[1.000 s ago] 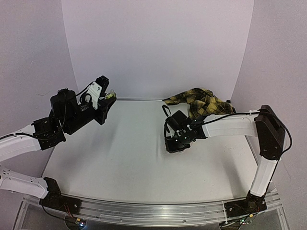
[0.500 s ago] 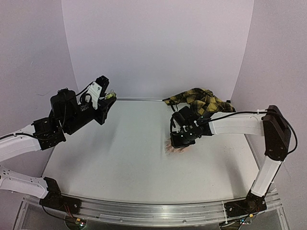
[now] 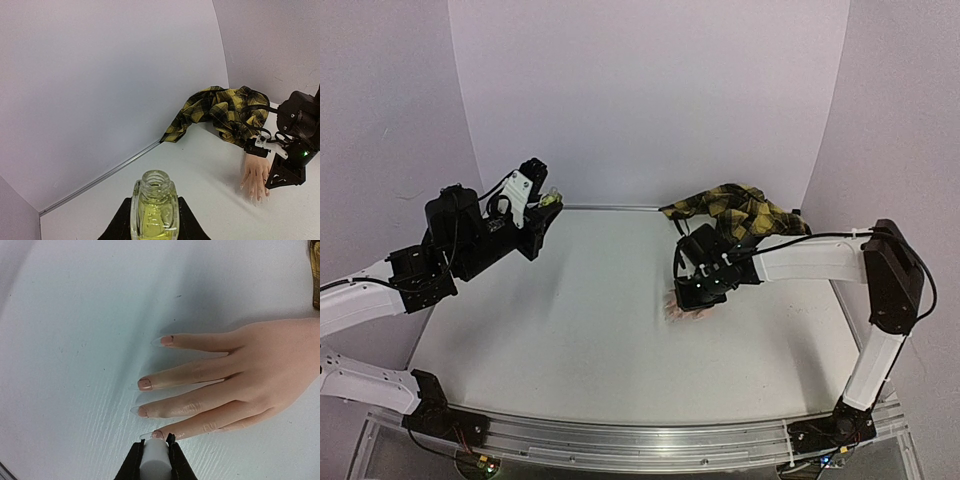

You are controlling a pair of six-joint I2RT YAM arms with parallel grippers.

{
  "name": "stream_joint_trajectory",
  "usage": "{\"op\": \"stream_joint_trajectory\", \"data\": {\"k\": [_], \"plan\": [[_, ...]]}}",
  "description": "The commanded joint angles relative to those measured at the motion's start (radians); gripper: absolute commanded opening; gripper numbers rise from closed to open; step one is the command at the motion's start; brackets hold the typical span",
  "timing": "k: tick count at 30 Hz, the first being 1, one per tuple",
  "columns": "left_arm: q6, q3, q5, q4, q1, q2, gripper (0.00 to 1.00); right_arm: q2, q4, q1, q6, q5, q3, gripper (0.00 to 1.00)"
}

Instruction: Paint the nails

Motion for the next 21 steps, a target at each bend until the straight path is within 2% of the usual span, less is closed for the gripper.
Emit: {"op": "stream_joint_trajectory", "data": {"k": [1,21], "plan": [[0.005,0.038,0.006,0.021,0.001,0.007,0.00,0.018,0.007,0.004,0.009,0.026,0.010,0.00],[0.006,0.037,0.004,0.021,0.002,0.007,0.00,0.037,0.001,0.004,0.006,0.007,0.018,0.00]]}}
